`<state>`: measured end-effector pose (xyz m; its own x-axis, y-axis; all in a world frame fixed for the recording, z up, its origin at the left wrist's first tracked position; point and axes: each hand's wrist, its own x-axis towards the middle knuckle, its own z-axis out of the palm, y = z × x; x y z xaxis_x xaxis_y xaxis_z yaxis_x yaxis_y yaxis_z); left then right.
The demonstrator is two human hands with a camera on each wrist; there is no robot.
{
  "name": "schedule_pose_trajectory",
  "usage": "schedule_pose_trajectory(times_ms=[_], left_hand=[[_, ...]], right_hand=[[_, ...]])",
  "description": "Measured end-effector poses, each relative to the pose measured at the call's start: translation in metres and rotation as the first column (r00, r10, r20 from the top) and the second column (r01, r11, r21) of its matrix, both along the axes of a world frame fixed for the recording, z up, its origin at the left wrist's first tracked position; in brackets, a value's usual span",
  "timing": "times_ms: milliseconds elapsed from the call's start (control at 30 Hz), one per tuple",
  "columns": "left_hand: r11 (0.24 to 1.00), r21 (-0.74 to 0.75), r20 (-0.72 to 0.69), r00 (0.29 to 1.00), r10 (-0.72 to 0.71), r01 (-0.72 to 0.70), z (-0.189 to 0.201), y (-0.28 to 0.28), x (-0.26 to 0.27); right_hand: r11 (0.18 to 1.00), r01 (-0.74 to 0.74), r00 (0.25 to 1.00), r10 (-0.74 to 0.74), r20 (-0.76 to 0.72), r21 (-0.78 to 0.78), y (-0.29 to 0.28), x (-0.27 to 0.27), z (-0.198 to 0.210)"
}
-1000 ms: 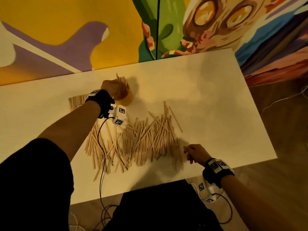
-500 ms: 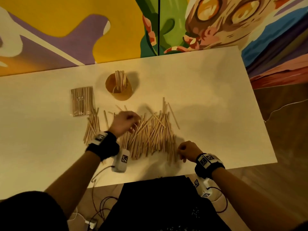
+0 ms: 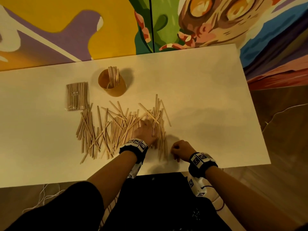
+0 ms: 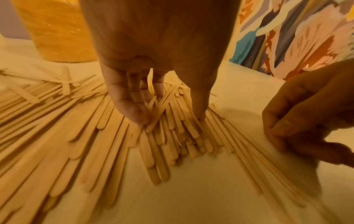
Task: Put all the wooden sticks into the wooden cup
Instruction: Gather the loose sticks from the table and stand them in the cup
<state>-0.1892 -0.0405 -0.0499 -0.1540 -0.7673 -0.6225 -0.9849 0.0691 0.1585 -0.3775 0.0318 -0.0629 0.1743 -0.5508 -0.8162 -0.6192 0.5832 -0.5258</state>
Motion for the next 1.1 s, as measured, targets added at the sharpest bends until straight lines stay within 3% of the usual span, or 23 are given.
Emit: schedule_pose_trajectory(times_ms=[433,733,967,1100], left_hand=[[0.983,0.037,0.014,0.984,0.180,-0.181,0.010,-0.013,0.000],[0.931,0.165,-0.145,0.926,0.349,-0.325,0.019,-0.008,0.019],[0.854,0.315,-0.312,0.804,0.506,-0.415,0.032,0.004,0.031],[0.742,0.527,-0.402,0.647,0.647,-0.415,0.042,0.016,0.031]], right_hand=[[0.993,0.094,0.989,-0.102,0.110,0.078,-0.006,-0.008,-0.002],[0.983,0.173,0.974,-0.179,0.139,0.056,-0.017,-0.016,-0.004],[0.982,0.191,0.966,-0.188,0.175,0.003,-0.027,-0.015,0.002],[0.966,0.260,0.942,-0.251,0.223,-0.010,-0.036,-0.011,0.014]])
